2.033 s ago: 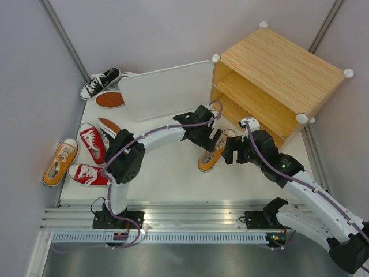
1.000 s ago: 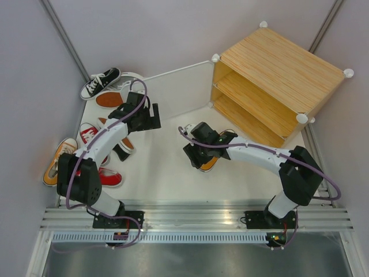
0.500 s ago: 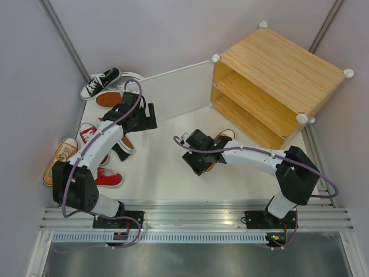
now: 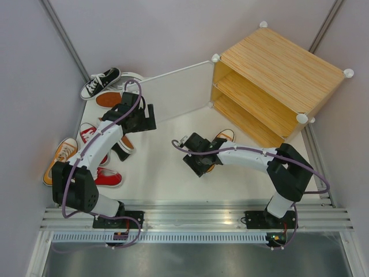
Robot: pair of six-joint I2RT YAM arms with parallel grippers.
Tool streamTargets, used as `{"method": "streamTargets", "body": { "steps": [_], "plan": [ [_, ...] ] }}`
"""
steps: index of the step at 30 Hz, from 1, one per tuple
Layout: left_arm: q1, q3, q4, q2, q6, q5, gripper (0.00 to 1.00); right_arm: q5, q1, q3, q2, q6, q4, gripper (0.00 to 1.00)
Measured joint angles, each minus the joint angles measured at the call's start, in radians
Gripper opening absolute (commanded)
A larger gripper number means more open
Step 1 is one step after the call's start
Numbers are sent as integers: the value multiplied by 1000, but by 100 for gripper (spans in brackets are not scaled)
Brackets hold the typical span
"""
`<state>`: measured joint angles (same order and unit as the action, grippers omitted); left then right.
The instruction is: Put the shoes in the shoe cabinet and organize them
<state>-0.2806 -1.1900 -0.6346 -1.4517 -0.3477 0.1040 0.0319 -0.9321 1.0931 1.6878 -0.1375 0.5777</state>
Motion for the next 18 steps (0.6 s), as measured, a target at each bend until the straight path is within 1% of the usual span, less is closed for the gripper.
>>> {"method": "streamTargets", "body": {
  "steps": [4,5,7,8,9,11,12,18],
  "plan": [
    [1,1,2,0,1,0,99,27,0,-5,26,2,-12,45],
    [2,2,3,0,1,-1,99,37,0,-5,29,4,-13,39],
    [4,2,3,0,1,-2,99,56,0,-4,29,8,-9,34],
    [5,2,4,0,1,-3,99,65,0,-3,29,13,-6,29],
    [5,2,5,0,1,-5,99,71,0,2,29,14,3,15],
    [5,2,5,0,1,-8,99,57,0,13,29,18,26,2],
    [5,2,5,0,1,-9,99,53,-2,17,29,21,38,0],
    [5,2,7,0,1,-27,99,56,-6,120,29,58,153,1]
  ]
}}
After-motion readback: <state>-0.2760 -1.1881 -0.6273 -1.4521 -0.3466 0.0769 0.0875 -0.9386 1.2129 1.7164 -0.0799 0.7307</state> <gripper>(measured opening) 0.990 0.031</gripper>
